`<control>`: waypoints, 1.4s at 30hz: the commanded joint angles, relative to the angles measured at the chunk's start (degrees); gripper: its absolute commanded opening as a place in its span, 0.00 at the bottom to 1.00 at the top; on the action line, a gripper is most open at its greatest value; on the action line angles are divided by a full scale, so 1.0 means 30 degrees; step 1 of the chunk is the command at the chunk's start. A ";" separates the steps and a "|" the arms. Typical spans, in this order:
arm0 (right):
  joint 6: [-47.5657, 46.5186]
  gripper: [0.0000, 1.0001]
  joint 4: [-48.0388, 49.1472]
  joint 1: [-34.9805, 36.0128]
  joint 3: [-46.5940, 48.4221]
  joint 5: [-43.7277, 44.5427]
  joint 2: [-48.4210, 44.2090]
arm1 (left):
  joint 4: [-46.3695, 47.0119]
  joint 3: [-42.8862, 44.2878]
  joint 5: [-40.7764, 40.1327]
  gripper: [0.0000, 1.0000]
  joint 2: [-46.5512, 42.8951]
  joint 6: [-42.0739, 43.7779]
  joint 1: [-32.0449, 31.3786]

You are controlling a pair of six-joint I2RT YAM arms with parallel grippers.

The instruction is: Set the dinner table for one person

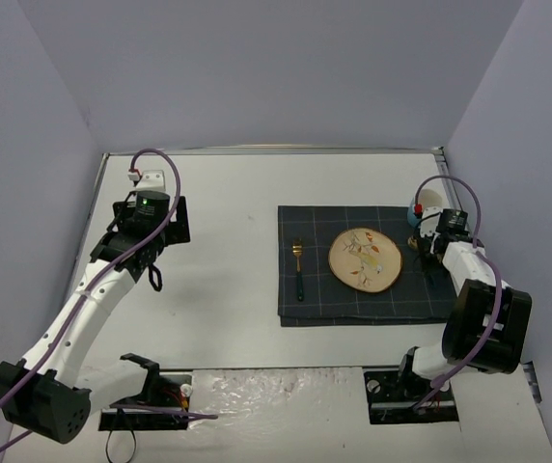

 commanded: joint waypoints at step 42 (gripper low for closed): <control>0.0241 0.43 0.0993 -0.1290 0.0991 0.0040 0.0731 | 0.0612 0.0765 -0.0211 0.97 0.0018 0.0306 -0.0030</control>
